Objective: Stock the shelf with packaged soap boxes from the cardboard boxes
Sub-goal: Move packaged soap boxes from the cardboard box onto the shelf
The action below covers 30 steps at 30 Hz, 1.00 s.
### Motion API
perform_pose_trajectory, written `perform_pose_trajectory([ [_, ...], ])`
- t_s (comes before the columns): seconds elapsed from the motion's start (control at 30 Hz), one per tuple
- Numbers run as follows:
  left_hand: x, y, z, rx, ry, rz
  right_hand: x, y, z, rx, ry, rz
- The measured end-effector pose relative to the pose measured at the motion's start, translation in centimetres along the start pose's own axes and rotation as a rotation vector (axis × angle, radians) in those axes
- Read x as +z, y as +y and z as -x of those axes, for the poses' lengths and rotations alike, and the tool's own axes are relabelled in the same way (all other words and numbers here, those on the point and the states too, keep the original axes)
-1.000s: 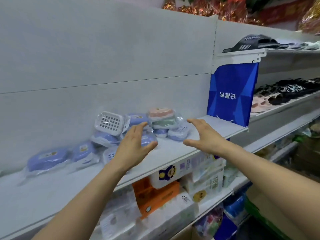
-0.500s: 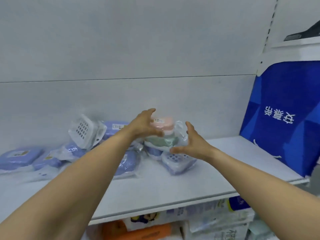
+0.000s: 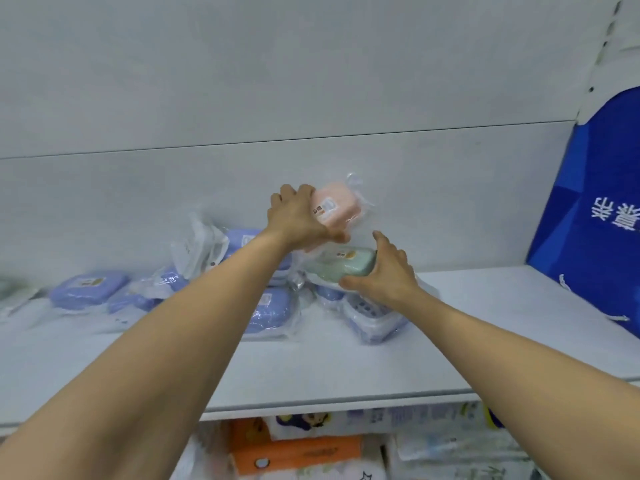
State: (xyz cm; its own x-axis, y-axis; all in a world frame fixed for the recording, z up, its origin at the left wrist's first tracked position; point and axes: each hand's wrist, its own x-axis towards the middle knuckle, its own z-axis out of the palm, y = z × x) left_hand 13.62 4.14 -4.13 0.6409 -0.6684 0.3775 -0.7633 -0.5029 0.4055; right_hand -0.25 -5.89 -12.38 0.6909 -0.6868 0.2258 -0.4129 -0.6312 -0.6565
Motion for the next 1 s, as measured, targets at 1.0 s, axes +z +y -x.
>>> perform_pose_trajectory([
  [1.0, -28.3, -33.5, 51.4, -0.305, 0.343, 0.207, 21.5, -34.8, 38.1, -0.287, 0.160, -0.420],
])
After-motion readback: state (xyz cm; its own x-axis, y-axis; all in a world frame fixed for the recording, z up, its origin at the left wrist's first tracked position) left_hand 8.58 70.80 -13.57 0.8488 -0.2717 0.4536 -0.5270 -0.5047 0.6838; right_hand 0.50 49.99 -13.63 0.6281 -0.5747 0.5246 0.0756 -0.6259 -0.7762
